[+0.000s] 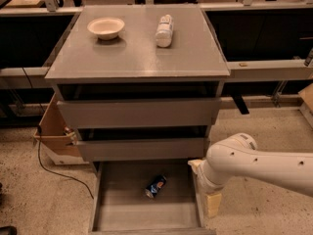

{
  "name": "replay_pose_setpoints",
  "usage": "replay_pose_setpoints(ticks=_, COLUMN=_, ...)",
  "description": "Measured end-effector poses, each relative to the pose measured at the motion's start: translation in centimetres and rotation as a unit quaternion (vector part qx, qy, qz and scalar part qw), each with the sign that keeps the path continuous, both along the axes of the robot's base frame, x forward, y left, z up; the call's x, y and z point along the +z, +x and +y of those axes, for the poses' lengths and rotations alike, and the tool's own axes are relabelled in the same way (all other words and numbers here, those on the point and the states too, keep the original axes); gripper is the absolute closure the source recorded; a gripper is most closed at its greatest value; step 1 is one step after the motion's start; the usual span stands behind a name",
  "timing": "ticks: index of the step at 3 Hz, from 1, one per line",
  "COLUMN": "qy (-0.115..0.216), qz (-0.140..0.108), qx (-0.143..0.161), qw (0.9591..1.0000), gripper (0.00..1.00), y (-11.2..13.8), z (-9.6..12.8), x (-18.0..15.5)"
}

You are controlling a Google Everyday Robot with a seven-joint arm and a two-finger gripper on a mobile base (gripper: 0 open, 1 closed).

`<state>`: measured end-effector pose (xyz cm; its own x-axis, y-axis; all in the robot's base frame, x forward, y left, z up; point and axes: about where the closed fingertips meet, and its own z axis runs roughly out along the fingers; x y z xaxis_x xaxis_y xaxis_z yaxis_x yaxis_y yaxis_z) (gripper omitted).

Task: Pick pepsi can from bottom drawer and place on counter

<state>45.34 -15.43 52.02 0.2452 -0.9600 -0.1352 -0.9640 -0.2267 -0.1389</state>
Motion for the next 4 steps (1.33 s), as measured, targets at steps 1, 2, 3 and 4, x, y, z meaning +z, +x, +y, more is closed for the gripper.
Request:
replay_pose_setpoints(ticks=1, qy=0.013, qz=0.002, qx=0.002, qw=0.9999, gripper=0.00, y=1.0, z=-0.3, x=-4.4)
replay_pose_setpoints(ticks=2, qy=0.026, qz=0.002, qx=-0.001, qw=0.9997, gripper=0.00, y=1.9, z=0.0, x=-8.3)
replay_pose_setpoints(ticks=3, qy=0.041, qz=0.006, qx=-0.009, qw=0.9991, gripper=0.00, y=2.4, z=1.3, x=-12.6)
replay_pose_setpoints(ticks=4, qy=0.041, qz=0.006, qx=-0.009, qw=0.9991, gripper=0.00, y=2.4, z=1.3, x=-12.6)
